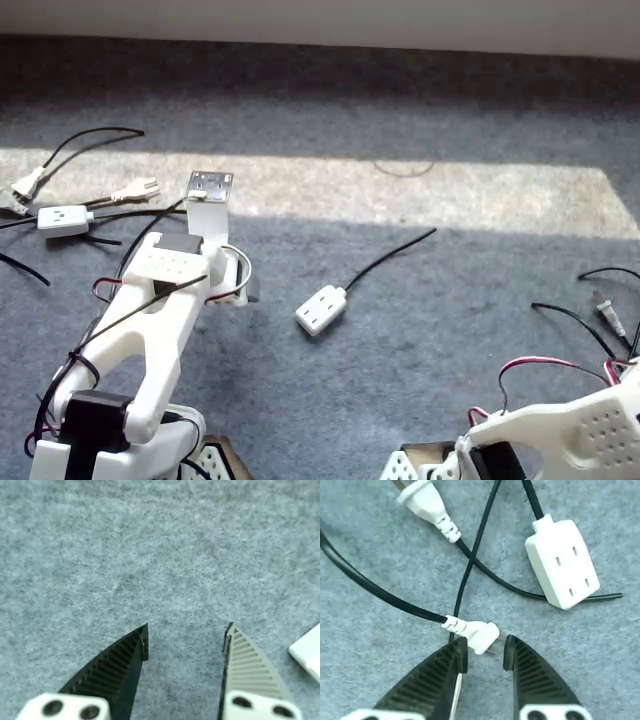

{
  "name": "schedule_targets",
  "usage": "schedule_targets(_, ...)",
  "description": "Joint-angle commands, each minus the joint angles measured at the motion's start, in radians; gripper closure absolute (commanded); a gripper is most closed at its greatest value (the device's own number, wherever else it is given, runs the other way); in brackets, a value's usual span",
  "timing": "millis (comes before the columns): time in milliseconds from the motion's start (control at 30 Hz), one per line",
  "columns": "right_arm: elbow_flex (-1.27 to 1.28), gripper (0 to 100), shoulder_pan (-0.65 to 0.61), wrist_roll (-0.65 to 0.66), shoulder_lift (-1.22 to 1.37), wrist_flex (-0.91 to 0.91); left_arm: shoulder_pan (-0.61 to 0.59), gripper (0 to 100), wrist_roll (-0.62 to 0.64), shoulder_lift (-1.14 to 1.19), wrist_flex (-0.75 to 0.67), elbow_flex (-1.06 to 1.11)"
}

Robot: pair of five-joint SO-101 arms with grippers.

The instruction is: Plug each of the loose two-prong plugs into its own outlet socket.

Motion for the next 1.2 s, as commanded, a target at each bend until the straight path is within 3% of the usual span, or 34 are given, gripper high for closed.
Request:
schedule_targets(0,-0.002,87.5,0.033,0.060,0.030,-0.024,-0.008,75,0.011,-0.030,-0.011,-0.019)
schedule_targets(667,-0.004,87.2,0.004,0.146,0.208,-0.030,-0.007,75,0.011,-0.030,-0.012,-0.019)
schedule_targets(933,-0.013,87.1,0.004,0.221,0.194,0.136,-0.007,75,0.011,-0.030,-0.012,-0.019)
schedule_targets(1167,-0.010,86.6,-0.016,0.221,0.163,0.134,-0.007,75,0.011,-0.030,-0.012,-0.019)
